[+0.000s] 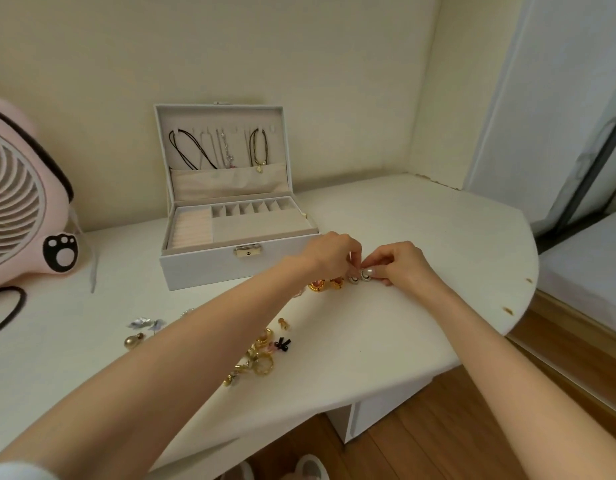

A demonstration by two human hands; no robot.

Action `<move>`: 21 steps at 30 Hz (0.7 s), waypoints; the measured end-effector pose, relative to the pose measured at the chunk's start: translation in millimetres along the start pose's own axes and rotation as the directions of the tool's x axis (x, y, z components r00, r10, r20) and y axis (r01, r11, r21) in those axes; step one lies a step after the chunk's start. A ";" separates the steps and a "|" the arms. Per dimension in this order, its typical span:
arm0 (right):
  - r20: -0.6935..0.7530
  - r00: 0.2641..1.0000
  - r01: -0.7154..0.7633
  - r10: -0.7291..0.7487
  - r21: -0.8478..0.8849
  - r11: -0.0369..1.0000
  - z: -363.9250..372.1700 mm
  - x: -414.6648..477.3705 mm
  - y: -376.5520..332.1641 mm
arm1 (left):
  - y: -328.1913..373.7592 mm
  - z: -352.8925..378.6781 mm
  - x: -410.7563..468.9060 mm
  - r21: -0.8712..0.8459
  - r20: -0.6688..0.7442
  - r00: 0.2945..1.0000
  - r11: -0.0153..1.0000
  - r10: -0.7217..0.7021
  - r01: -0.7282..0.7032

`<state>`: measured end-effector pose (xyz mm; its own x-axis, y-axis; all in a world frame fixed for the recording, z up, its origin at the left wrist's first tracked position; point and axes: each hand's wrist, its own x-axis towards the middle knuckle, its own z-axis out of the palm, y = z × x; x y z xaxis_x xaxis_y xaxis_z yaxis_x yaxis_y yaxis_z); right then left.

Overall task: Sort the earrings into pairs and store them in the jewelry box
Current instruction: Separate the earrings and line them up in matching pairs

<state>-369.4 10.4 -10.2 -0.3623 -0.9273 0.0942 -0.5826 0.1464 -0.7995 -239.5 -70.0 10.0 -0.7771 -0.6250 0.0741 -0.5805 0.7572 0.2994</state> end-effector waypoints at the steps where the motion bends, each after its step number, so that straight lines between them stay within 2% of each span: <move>1: 0.005 1.000 0.005 -0.005 -0.004 1.000 -0.3 -0.4 0.1 | -0.2 0.4 0.1 0.008 0.000 1.000 1.000 0.002 -0.002; 9: -0.010 1.000 0.001 0.000 0.036 0.999 -2.1 -4.1 -1.3 | -0.6 1.7 -2.8 0.004 -0.031 0.999 0.999 0.041 -0.041; 12: -0.050 0.999 -0.002 0.004 0.052 0.999 -1.0 -9.6 -4.0 | -4.7 -7.1 -15.7 -0.016 -0.102 0.992 0.997 0.070 -0.072; 17: -0.138 0.981 0.131 -0.136 -0.046 0.990 3.0 -26.4 -17.3 | -24.3 -26.2 -63.8 -0.074 -0.218 0.973 0.992 0.080 -0.098; 21: -0.069 0.973 0.219 -0.220 -0.021 0.975 15.0 -50.7 -38.7 | -47.2 -38.5 -112.4 -0.136 -0.248 0.967 0.987 0.047 -0.083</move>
<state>-317.6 46.6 7.1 -0.2746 -0.9106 0.3088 -0.6629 -0.0533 -0.7468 -115.3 -42.8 24.1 -0.7187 -0.6162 0.3221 -0.4755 0.7736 0.4189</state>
